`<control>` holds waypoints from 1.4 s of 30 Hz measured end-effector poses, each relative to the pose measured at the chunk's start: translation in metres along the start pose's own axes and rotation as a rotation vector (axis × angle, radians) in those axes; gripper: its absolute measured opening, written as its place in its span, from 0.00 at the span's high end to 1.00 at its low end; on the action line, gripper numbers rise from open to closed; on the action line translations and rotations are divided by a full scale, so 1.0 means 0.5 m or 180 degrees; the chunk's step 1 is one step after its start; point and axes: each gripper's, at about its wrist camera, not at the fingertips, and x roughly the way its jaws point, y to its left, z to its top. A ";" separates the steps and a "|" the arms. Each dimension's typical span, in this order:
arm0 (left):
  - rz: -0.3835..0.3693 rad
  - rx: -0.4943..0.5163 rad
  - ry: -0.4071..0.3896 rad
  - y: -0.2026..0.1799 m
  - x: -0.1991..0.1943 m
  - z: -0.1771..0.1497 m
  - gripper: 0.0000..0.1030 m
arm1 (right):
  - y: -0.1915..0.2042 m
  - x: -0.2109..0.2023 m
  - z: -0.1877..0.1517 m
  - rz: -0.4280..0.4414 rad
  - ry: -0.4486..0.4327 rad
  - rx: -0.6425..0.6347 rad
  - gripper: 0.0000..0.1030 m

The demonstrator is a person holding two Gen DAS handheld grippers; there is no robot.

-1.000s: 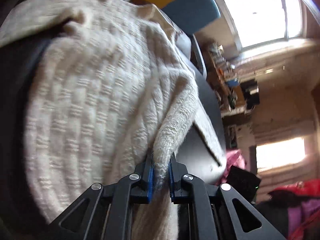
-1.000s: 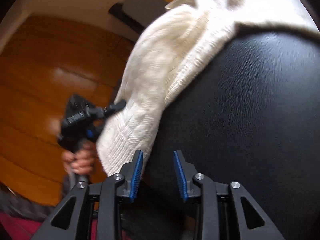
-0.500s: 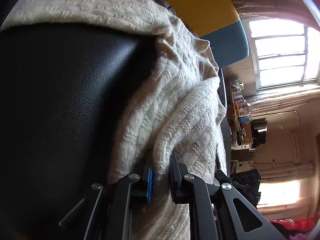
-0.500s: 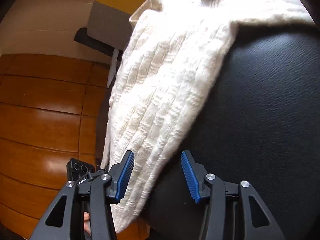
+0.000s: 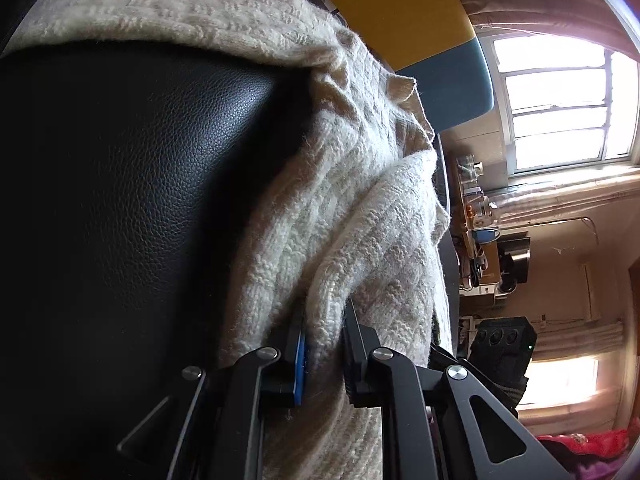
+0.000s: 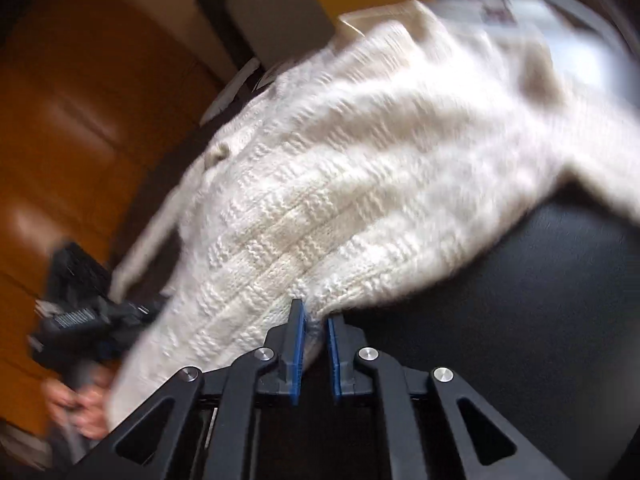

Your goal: Fold clothes

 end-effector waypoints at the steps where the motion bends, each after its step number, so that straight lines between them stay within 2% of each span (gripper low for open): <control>1: 0.0075 0.0082 -0.0007 -0.010 0.000 -0.001 0.83 | 0.010 -0.017 0.002 -0.0186 -0.0073 -0.0226 0.92; 4: 0.0343 0.0425 -0.0043 -0.056 0.003 -0.011 0.83 | 0.026 -0.060 0.011 -0.0758 -0.0270 -0.0717 0.92; 6: 0.0470 0.0727 -0.0058 -0.101 0.007 -0.028 0.83 | 0.002 -0.088 0.021 -0.1037 -0.0322 -0.0827 0.92; 10: 0.0356 0.1186 0.0121 -0.177 0.032 -0.072 0.79 | -0.081 -0.099 0.014 -0.1223 -0.0198 -0.0452 0.92; 13: 0.0391 0.1415 0.0318 -0.210 0.080 -0.105 0.78 | -0.144 -0.106 0.009 -0.1360 -0.0105 -0.0171 0.92; 14: 0.0392 0.1453 0.0389 -0.215 0.098 -0.114 0.75 | -0.167 -0.110 0.002 -0.1278 -0.0082 -0.0023 0.91; 16: 0.0397 0.1417 0.0519 -0.215 0.130 -0.121 0.74 | -0.211 -0.128 -0.026 -0.0610 -0.0077 0.0438 0.89; 18: 0.0403 0.1391 0.0555 -0.214 0.144 -0.124 0.74 | -0.232 -0.136 -0.049 -0.0085 -0.0062 0.0751 0.72; 19: 0.0399 0.1394 0.0562 -0.205 0.138 -0.127 0.74 | -0.238 -0.135 -0.058 0.0087 -0.0028 0.0854 0.72; 24: 0.0349 0.1328 0.0603 -0.185 0.127 -0.127 0.74 | -0.245 -0.118 -0.084 0.0570 0.0145 0.1133 0.67; 30: 0.0368 0.1342 0.0584 -0.184 0.122 -0.135 0.71 | -0.195 -0.087 -0.084 0.0939 0.0212 0.1079 0.56; 34: 0.0350 0.1323 0.0537 -0.182 0.109 -0.135 0.70 | -0.171 -0.079 -0.073 0.0789 0.0274 0.0909 0.55; 36: 0.0342 0.1333 0.0485 -0.182 0.095 -0.134 0.70 | -0.160 -0.081 -0.069 0.0373 0.0309 0.0800 0.95; 42: 0.0317 0.1360 0.0329 -0.182 0.050 -0.130 0.68 | -0.068 -0.135 -0.055 -0.1019 0.0159 -0.0292 0.95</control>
